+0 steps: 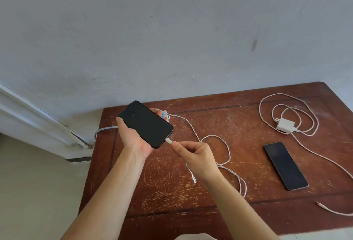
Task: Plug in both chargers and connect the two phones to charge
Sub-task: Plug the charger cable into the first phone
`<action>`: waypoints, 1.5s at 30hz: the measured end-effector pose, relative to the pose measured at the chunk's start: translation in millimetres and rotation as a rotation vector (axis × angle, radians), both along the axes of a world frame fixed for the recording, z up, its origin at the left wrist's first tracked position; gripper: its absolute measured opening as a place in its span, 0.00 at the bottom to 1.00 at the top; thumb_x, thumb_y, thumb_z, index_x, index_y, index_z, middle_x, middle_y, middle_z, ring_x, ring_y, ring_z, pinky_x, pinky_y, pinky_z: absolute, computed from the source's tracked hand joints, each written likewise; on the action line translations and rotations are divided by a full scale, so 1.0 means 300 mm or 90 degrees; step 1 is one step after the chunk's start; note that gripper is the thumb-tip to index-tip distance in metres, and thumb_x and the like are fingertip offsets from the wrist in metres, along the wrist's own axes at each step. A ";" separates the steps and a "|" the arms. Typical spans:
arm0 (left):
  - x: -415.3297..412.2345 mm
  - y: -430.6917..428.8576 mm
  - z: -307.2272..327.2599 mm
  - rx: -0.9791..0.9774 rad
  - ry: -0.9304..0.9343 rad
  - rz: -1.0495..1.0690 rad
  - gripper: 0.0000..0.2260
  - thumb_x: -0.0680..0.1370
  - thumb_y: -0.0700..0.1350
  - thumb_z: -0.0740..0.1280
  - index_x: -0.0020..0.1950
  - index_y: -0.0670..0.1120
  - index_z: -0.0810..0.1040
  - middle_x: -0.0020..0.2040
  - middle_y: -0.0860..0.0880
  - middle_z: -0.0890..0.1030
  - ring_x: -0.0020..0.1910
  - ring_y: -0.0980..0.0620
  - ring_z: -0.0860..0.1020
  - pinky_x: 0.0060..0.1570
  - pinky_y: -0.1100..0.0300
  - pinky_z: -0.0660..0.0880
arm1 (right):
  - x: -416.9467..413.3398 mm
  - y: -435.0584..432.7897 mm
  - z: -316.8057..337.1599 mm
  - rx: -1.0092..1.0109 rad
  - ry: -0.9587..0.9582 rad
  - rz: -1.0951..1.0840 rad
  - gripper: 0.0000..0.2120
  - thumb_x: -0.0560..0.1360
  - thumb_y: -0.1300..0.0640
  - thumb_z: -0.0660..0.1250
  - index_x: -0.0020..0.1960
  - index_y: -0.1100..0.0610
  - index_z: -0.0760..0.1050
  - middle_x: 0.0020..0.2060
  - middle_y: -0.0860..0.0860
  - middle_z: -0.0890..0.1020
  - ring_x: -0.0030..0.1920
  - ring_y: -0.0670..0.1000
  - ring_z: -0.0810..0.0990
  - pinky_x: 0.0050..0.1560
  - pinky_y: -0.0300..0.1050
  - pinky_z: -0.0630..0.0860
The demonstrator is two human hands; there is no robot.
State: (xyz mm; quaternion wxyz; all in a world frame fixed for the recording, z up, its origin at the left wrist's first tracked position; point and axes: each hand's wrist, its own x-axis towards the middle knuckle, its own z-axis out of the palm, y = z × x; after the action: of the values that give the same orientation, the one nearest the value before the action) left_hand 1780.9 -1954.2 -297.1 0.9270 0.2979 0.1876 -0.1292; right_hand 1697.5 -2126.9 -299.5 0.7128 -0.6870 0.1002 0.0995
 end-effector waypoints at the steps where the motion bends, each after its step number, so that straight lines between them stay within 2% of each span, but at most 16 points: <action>1: -0.001 -0.001 0.003 -0.003 -0.001 -0.003 0.32 0.80 0.69 0.52 0.52 0.46 0.84 0.48 0.44 0.84 0.50 0.45 0.83 0.56 0.47 0.79 | -0.001 0.001 0.000 -0.003 0.001 0.002 0.07 0.77 0.49 0.73 0.42 0.47 0.88 0.29 0.54 0.78 0.26 0.47 0.67 0.25 0.35 0.63; 6: -0.003 0.007 0.007 -0.031 -0.003 -0.026 0.32 0.80 0.69 0.53 0.55 0.45 0.83 0.50 0.43 0.82 0.52 0.45 0.82 0.55 0.47 0.79 | -0.003 -0.001 0.013 -0.013 0.036 0.039 0.09 0.77 0.46 0.71 0.43 0.47 0.88 0.32 0.59 0.81 0.32 0.49 0.72 0.33 0.39 0.69; 9: -0.003 0.017 0.004 -0.028 -0.008 -0.042 0.33 0.79 0.70 0.52 0.57 0.44 0.83 0.53 0.42 0.82 0.53 0.44 0.82 0.58 0.46 0.79 | 0.004 -0.012 0.020 0.007 0.077 0.049 0.12 0.77 0.42 0.69 0.44 0.47 0.88 0.33 0.53 0.82 0.33 0.49 0.74 0.35 0.40 0.71; 11: -0.003 0.023 0.003 -0.024 -0.006 -0.049 0.34 0.79 0.71 0.52 0.58 0.44 0.82 0.54 0.42 0.83 0.54 0.44 0.83 0.58 0.46 0.79 | 0.012 -0.016 0.020 0.045 0.091 0.018 0.12 0.78 0.43 0.70 0.47 0.48 0.88 0.38 0.50 0.88 0.35 0.48 0.80 0.37 0.38 0.77; 13: -0.001 0.025 0.003 -0.017 0.000 -0.050 0.35 0.79 0.71 0.52 0.57 0.43 0.83 0.53 0.41 0.84 0.53 0.43 0.83 0.57 0.46 0.80 | 0.021 -0.017 0.013 0.080 0.091 -0.009 0.12 0.78 0.45 0.70 0.50 0.51 0.88 0.43 0.50 0.89 0.40 0.46 0.85 0.43 0.37 0.81; 16: 0.000 0.015 -0.002 0.010 0.019 -0.039 0.37 0.78 0.72 0.52 0.55 0.43 0.86 0.51 0.41 0.86 0.52 0.43 0.85 0.59 0.43 0.79 | 0.028 -0.012 0.011 0.112 0.098 -0.013 0.13 0.78 0.44 0.69 0.48 0.51 0.88 0.44 0.51 0.89 0.42 0.46 0.86 0.43 0.35 0.80; 19: 0.004 0.010 -0.016 0.099 0.035 -0.016 0.36 0.80 0.70 0.50 0.53 0.47 0.88 0.50 0.42 0.88 0.47 0.43 0.87 0.50 0.41 0.84 | 0.030 -0.006 0.007 0.162 0.122 0.005 0.13 0.78 0.45 0.69 0.48 0.51 0.89 0.43 0.51 0.90 0.40 0.44 0.87 0.39 0.31 0.79; 21: 0.005 0.005 -0.021 0.136 0.043 -0.019 0.35 0.80 0.70 0.48 0.47 0.49 0.90 0.48 0.43 0.88 0.45 0.44 0.88 0.41 0.45 0.85 | 0.032 -0.005 0.002 0.184 0.140 0.011 0.12 0.78 0.47 0.70 0.50 0.52 0.88 0.43 0.52 0.90 0.38 0.44 0.87 0.37 0.31 0.79; 23: 0.005 0.005 -0.024 0.141 0.058 -0.021 0.36 0.81 0.69 0.48 0.44 0.50 0.90 0.48 0.43 0.89 0.45 0.44 0.88 0.39 0.47 0.84 | 0.033 -0.006 -0.004 0.197 0.150 0.016 0.11 0.77 0.48 0.72 0.51 0.54 0.88 0.44 0.54 0.90 0.38 0.46 0.87 0.36 0.33 0.80; 25: 0.000 0.009 -0.026 0.135 0.059 -0.029 0.34 0.81 0.68 0.49 0.46 0.49 0.90 0.51 0.42 0.88 0.48 0.43 0.87 0.41 0.46 0.85 | 0.033 -0.010 -0.011 0.214 0.162 0.023 0.11 0.77 0.49 0.72 0.52 0.54 0.88 0.46 0.56 0.89 0.41 0.49 0.88 0.38 0.36 0.81; 29: -0.016 0.025 -0.025 0.108 0.039 -0.052 0.26 0.82 0.62 0.55 0.57 0.47 0.87 0.59 0.40 0.85 0.54 0.41 0.86 0.51 0.43 0.83 | 0.034 -0.015 -0.024 0.234 0.172 0.030 0.11 0.77 0.50 0.72 0.53 0.56 0.87 0.48 0.57 0.89 0.44 0.52 0.88 0.42 0.39 0.83; 32: -0.025 0.032 -0.029 0.099 0.033 -0.072 0.24 0.82 0.57 0.55 0.62 0.46 0.85 0.61 0.40 0.84 0.56 0.41 0.85 0.53 0.43 0.83 | 0.030 -0.014 -0.031 0.233 0.174 0.026 0.11 0.77 0.51 0.72 0.53 0.56 0.87 0.47 0.57 0.89 0.43 0.51 0.88 0.40 0.38 0.82; 36: -0.033 0.040 -0.031 0.106 0.043 -0.090 0.23 0.83 0.56 0.53 0.72 0.49 0.76 0.68 0.42 0.81 0.66 0.41 0.80 0.61 0.41 0.77 | 0.027 -0.011 -0.040 0.217 0.175 0.015 0.10 0.77 0.51 0.72 0.52 0.55 0.88 0.45 0.56 0.89 0.39 0.47 0.87 0.35 0.34 0.80; 42: -0.050 0.035 -0.044 0.096 0.055 -0.100 0.22 0.84 0.52 0.51 0.71 0.49 0.77 0.67 0.43 0.81 0.65 0.41 0.81 0.60 0.41 0.76 | 0.029 -0.006 -0.053 0.217 0.175 0.017 0.10 0.77 0.50 0.72 0.52 0.53 0.88 0.45 0.54 0.90 0.39 0.46 0.87 0.38 0.33 0.80; 45: -0.055 0.037 -0.052 0.090 0.058 -0.094 0.21 0.84 0.51 0.52 0.72 0.49 0.76 0.68 0.43 0.81 0.67 0.41 0.79 0.65 0.40 0.74 | 0.032 -0.005 -0.060 0.220 0.178 0.017 0.09 0.77 0.50 0.73 0.52 0.53 0.88 0.45 0.53 0.90 0.39 0.45 0.87 0.38 0.33 0.80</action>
State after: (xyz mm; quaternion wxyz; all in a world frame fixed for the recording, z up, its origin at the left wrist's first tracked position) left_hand 1764.3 -1943.0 -312.6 0.8822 0.3692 0.2160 -0.1969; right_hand 1707.1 -2128.3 -317.5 0.7978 -0.5351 0.1704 0.2193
